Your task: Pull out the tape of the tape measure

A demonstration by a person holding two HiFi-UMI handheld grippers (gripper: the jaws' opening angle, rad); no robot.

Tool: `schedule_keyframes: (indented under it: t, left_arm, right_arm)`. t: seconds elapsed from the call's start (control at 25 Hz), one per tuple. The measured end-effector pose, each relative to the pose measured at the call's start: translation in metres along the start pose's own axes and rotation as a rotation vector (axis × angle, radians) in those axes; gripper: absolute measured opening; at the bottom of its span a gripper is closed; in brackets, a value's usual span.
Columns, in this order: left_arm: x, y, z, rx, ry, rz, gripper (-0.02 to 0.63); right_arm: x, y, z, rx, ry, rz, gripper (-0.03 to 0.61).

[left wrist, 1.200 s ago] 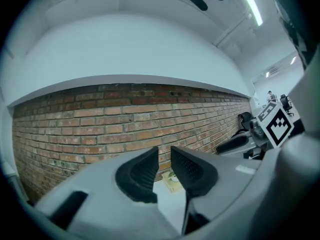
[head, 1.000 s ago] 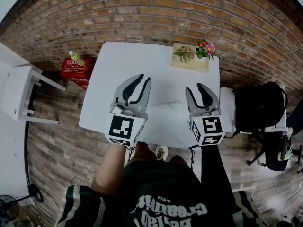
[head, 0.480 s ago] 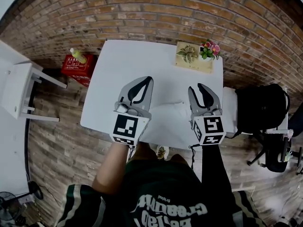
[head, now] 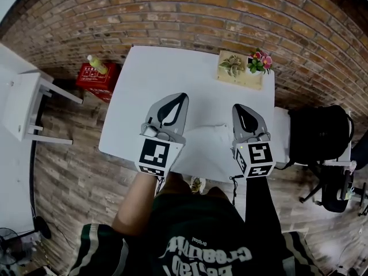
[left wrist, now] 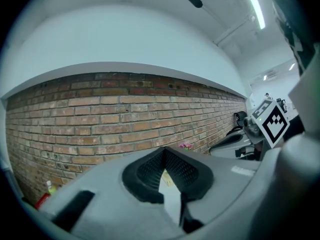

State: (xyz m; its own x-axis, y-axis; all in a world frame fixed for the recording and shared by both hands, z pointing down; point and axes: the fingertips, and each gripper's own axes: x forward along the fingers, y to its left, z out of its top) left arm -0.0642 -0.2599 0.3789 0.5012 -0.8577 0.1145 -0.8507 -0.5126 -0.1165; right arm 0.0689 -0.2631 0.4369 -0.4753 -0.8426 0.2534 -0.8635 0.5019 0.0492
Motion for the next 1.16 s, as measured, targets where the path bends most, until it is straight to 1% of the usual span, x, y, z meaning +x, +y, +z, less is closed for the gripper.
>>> schedule_keyframes:
  t: [0.56,0.92,1.16]
  left_arm:
    - [0.000,0.003,0.007,0.004,-0.017,0.009,0.006]
    - [-0.007,-0.008,0.023,0.017,-0.049,0.007,0.006]
    - [-0.018,-0.016,0.034,0.024,-0.061,0.010,0.006]
  right_arm:
    - [-0.002,0.001,0.013,-0.042,-0.027,-0.005,0.012]
    - [-0.019,-0.002,0.027,-0.067,-0.071,-0.024,0.012]
    - [-0.031,0.002,0.034,-0.077,-0.084,-0.020,0.012]
